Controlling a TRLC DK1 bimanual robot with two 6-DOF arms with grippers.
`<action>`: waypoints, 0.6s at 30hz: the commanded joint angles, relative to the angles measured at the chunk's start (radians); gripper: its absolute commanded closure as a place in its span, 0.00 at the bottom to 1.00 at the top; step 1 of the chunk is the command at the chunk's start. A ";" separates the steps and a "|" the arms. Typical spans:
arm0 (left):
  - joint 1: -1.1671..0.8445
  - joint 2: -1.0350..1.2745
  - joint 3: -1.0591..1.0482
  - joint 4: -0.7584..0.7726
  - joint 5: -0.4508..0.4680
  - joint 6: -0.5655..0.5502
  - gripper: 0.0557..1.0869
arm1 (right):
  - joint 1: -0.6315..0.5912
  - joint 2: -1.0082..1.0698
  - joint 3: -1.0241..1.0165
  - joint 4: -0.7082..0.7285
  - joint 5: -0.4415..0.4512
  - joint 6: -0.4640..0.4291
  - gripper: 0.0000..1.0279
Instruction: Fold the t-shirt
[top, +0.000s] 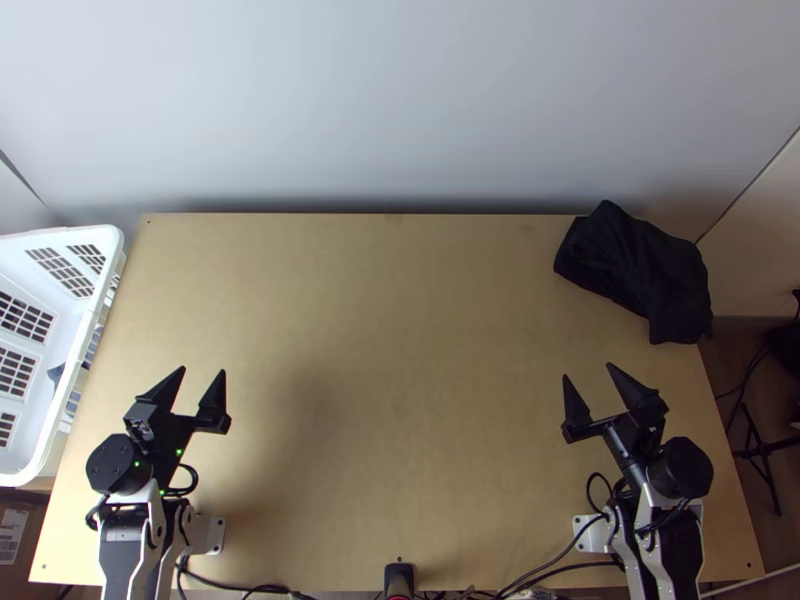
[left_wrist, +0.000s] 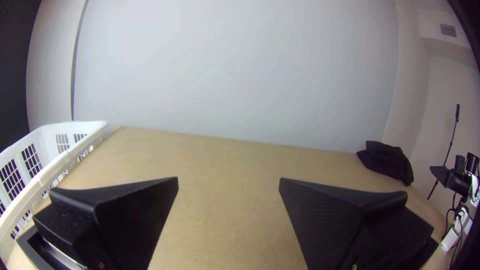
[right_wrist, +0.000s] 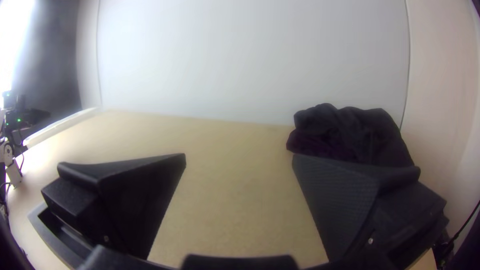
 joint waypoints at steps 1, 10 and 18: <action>-0.006 -0.001 0.003 0.012 0.002 0.001 0.05 | 0.005 -0.001 0.005 0.042 0.000 0.001 0.04; -0.003 -0.001 0.003 0.044 0.000 0.007 0.05 | -0.005 -0.001 0.005 0.074 0.020 0.106 0.04; 0.015 0.182 0.148 0.044 -0.006 0.039 0.05 | -0.087 0.035 0.057 0.219 0.033 0.094 0.04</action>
